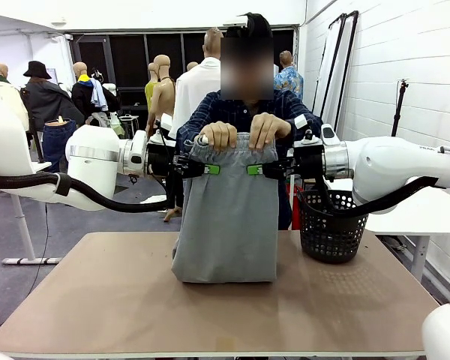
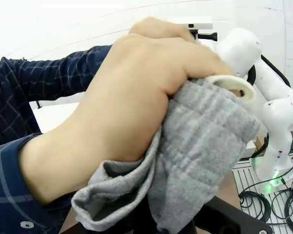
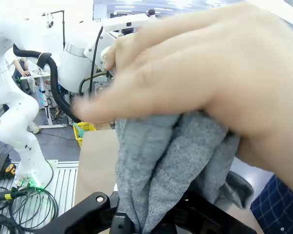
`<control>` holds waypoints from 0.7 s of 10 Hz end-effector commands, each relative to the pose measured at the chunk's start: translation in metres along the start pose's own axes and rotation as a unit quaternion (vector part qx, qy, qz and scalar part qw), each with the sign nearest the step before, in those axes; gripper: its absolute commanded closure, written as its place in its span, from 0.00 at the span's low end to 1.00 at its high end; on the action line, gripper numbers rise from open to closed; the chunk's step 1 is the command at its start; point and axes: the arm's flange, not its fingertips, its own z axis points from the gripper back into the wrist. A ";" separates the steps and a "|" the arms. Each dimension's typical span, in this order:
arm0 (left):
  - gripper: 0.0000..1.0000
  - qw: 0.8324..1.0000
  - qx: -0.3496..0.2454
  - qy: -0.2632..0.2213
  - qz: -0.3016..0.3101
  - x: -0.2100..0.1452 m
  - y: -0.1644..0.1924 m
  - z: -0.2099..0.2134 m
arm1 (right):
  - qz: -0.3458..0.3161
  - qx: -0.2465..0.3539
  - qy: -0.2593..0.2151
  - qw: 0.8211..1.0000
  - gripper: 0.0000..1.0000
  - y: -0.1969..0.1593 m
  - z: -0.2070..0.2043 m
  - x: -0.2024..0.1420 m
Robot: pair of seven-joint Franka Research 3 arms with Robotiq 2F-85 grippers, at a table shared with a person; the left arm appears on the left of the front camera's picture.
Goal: Fold the training pants.
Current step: Release the ends of the Training pants and then grab the overlapped ends.
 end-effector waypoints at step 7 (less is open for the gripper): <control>1.00 1.000 0.000 -0.005 0.001 0.002 -0.001 0.000 | 0.007 0.000 0.000 1.000 1.00 0.003 -0.001 0.003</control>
